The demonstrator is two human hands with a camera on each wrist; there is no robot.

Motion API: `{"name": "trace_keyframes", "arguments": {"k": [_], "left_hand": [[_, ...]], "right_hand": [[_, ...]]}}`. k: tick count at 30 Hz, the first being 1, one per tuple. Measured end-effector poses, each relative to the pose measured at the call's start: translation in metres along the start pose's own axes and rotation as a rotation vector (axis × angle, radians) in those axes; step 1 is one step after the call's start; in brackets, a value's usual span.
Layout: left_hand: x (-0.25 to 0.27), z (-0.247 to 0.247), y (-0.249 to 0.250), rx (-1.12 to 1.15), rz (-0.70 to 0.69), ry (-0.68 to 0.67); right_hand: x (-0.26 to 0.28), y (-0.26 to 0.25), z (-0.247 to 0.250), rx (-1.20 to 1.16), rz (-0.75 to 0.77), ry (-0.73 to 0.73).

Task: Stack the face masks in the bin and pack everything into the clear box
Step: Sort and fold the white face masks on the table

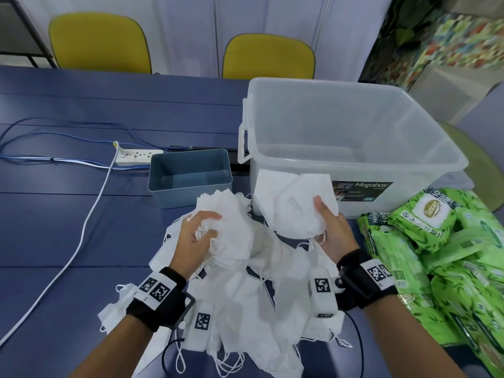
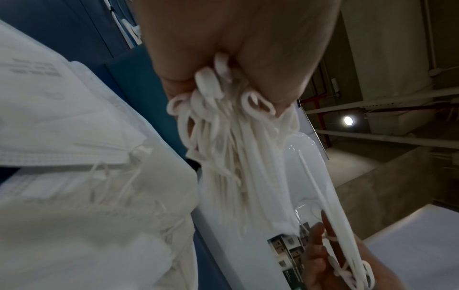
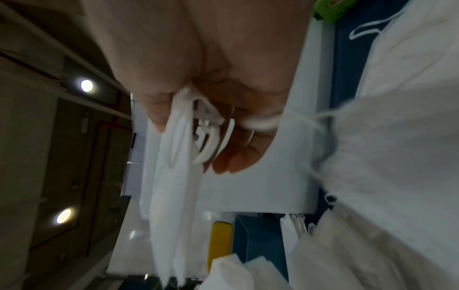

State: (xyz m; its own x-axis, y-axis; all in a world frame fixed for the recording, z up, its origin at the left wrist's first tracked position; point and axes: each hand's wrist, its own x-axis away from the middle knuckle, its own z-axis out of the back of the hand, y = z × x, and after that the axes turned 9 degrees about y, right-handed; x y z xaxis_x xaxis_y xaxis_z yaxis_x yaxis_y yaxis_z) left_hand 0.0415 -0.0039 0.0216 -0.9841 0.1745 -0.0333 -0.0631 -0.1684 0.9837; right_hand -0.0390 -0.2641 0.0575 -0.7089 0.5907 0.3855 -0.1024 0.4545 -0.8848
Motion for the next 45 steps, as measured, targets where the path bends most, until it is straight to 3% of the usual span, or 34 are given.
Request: {"name": "trace_keyframes", "arguments": {"k": [3,7,12,17,21,25,31,37,40,45], "left_hand": [[0.003,-0.006,0.007,-0.005,-0.018,0.009],[0.002,-0.011,0.014,-0.028,-0.044,0.018],[0.002,-0.014,0.019,0.051,-0.074,0.016],[0.0,-0.013,0.023,0.274,0.1,0.035],[0.001,-0.015,0.031,0.218,0.03,0.034],[0.001,-0.015,0.033,0.193,0.022,0.045],[-0.003,-0.011,0.025,0.194,0.033,0.052],[-0.008,-0.004,0.02,0.151,0.058,0.032],[-0.005,-0.007,0.023,0.138,0.102,0.006],[0.001,-0.011,0.032,0.181,0.092,-0.155]], "right_hand": [[0.011,-0.005,-0.006,0.096,0.115,0.023],[0.03,-0.005,-0.016,0.413,0.466,0.052],[0.05,0.022,-0.025,0.842,1.041,-0.239],[0.062,0.044,-0.024,1.141,1.23,-0.425],[0.067,0.05,-0.022,1.194,1.179,-0.582],[0.069,0.05,-0.017,1.132,1.178,-0.629],[0.074,0.026,-0.002,0.698,0.999,-0.345],[0.061,-0.01,0.006,0.27,0.656,0.022],[0.051,-0.014,0.003,0.195,0.528,0.033],[0.048,-0.004,-0.01,0.251,0.304,-0.111]]}}
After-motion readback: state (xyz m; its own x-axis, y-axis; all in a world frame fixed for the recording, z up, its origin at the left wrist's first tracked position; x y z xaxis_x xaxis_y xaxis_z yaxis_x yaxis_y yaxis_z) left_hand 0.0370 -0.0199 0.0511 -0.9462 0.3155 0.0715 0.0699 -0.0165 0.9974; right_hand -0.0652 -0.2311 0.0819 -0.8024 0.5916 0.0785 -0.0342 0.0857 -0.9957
